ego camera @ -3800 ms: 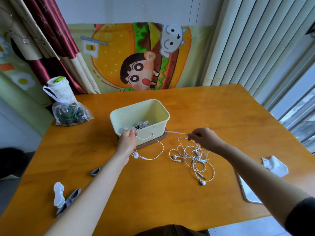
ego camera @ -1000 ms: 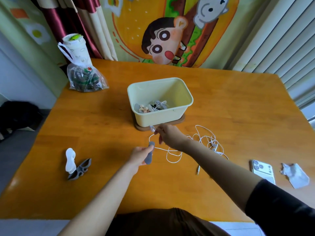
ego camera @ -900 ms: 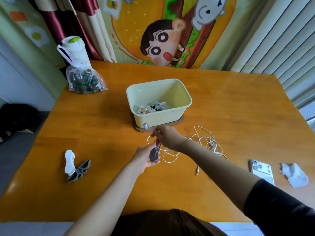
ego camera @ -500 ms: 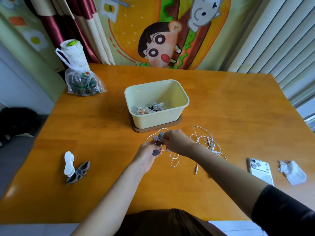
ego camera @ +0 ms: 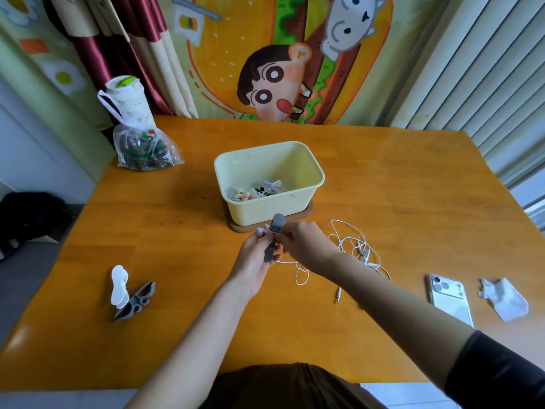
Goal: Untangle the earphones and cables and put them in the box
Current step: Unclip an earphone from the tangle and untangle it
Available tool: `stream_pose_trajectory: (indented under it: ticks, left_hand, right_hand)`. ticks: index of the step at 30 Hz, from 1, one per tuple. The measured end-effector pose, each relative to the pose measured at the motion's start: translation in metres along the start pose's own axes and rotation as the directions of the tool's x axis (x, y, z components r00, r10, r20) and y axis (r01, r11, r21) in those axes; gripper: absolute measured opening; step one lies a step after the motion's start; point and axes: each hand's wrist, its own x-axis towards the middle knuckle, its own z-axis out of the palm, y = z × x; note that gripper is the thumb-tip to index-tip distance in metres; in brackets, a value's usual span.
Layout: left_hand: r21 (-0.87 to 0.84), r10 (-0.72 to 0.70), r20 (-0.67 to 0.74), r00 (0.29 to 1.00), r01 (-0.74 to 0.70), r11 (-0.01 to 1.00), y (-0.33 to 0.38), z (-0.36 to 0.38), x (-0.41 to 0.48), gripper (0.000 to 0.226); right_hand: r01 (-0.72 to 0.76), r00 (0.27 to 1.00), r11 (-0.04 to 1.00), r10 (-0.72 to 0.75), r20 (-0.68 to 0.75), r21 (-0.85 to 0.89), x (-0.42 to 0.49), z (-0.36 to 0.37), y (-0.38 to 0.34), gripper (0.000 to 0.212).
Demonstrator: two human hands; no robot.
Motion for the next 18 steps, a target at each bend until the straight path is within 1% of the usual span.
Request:
stream_pose_trajectory:
  ticks: [2, 4, 6, 10, 13, 18]
  left_hand:
    - [-0.012, 0.013, 0.001, 1.0, -0.013, 1.0, 0.0, 0.002, -0.001, 0.016]
    - [-0.061, 0.023, 0.011, 1.0, -0.022, 0.998, 0.002, 0.004, -0.002, 0.019]
    - [-0.092, 0.035, 0.03, 0.999, -0.032, 0.995, 0.004, 0.007, -0.004, 0.022]
    - [-0.031, 0.049, 0.066, 0.997, -0.047, 0.998, 0.004, 0.013, -0.007, 0.03]
    - [-0.024, 0.048, 0.058, 0.997, -0.046, 0.999, 0.003, 0.017, -0.006, 0.03]
    - [-0.151, 0.047, 0.06, 0.997, -0.037, 0.988, 0.005, 0.02, -0.006, 0.026]
  right_hand:
    - [0.002, 1.0, 1.0, -0.001, -0.026, 0.022, -0.001, 0.0, 0.001, 0.031]
    - [-0.005, 0.998, 0.999, 0.008, -0.06, 0.036, -0.002, -0.001, 0.003, 0.03]
    - [-0.018, 0.995, 1.0, 0.02, -0.093, 0.017, -0.003, -0.004, 0.005, 0.03]
    - [-0.038, 0.989, 0.998, 0.03, -0.144, -0.058, -0.004, -0.009, 0.007, 0.032]
    - [-0.032, 0.987, 0.995, 0.017, -0.158, -0.091, -0.007, -0.009, 0.003, 0.033]
    - [-0.029, 0.989, 0.991, 0.008, -0.151, -0.135, -0.012, -0.006, -0.003, 0.029]
